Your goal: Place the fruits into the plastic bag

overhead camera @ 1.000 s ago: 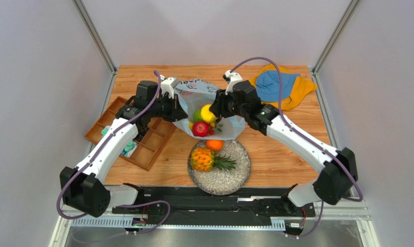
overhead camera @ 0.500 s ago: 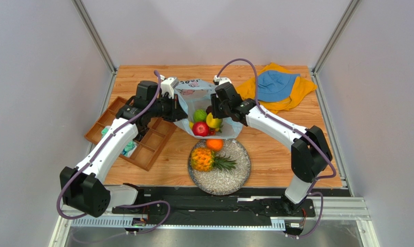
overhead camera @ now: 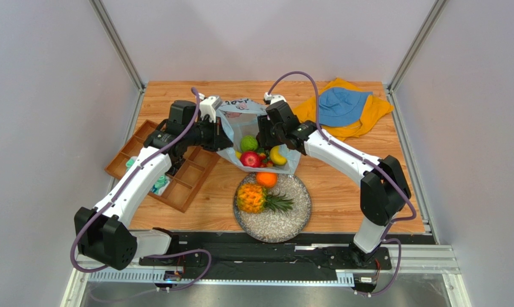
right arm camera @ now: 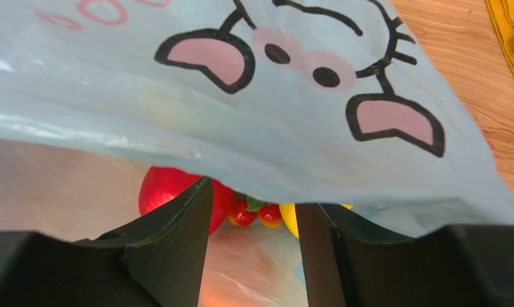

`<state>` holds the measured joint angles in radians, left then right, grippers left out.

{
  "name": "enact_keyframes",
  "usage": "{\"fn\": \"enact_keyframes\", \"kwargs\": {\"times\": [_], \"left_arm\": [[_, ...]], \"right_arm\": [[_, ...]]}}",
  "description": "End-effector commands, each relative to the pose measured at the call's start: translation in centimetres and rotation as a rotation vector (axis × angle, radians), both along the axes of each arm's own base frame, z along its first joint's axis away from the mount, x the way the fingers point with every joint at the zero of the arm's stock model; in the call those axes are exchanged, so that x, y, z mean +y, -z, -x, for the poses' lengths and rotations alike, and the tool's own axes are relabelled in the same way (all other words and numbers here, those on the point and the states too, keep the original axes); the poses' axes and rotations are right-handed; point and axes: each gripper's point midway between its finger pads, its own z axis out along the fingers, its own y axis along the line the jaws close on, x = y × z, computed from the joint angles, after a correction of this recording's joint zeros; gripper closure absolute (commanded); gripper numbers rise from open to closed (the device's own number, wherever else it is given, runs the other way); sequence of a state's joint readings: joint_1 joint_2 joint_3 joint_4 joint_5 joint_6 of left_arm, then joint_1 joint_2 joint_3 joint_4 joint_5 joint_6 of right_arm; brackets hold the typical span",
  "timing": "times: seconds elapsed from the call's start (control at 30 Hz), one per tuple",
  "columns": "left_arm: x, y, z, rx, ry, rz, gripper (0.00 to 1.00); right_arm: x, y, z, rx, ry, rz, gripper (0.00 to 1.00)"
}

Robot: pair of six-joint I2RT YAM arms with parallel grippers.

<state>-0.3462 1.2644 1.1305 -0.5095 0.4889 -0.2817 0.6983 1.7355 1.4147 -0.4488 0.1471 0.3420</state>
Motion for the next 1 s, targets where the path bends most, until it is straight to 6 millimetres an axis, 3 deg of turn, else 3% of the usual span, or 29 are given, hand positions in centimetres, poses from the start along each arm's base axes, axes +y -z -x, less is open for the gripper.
{"fn": "enact_keyframes", "kwargs": {"times": [0.0,0.2,0.33,0.43,0.47,0.5,0.53,0.6,0.67,0.77,0.97], "left_arm": [[-0.2,-1.7,-0.5,-0.048,0.015,0.015,1.00],[-0.2,-1.8,-0.5,-0.050,0.013,0.014,1.00],[-0.2,-1.8,-0.5,-0.050,0.014,0.015,1.00],[-0.2,-1.9,-0.4,-0.051,0.016,0.017,1.00],[-0.2,-1.9,-0.4,-0.052,0.014,0.019,1.00],[-0.2,-1.9,-0.4,-0.051,0.014,0.018,1.00],[-0.2,-1.9,-0.4,-0.053,0.016,0.019,1.00],[-0.2,-2.0,-0.4,-0.053,0.016,0.021,1.00],[-0.2,-2.0,-0.4,-0.054,0.017,0.022,1.00],[-0.2,-2.1,-0.3,-0.058,0.018,0.022,1.00],[-0.2,-2.2,-0.3,-0.060,0.016,0.023,1.00]], "right_arm": [[1.0,-3.3,-0.5,-0.072,-0.024,-0.050,0.48],[1.8,-5.8,1.2,-0.114,-0.087,-0.082,0.48],[1.9,-9.0,4.5,-0.200,-0.134,-0.084,0.49],[2.0,-8.3,7.2,-0.188,-0.165,-0.093,0.48],[2.0,-9.2,8.3,-0.196,-0.174,-0.126,0.48],[2.1,-9.1,8.9,-0.189,-0.184,-0.141,0.47],[1.8,-7.5,9.8,-0.159,-0.194,-0.133,0.47],[1.8,-7.2,11.1,-0.131,-0.213,-0.177,0.47],[1.4,-4.9,12.3,-0.076,-0.219,-0.170,0.47],[1.0,-2.5,13.4,-0.007,-0.210,-0.159,0.50],[0.7,0.0,14.3,0.047,-0.195,-0.139,0.54]]}}
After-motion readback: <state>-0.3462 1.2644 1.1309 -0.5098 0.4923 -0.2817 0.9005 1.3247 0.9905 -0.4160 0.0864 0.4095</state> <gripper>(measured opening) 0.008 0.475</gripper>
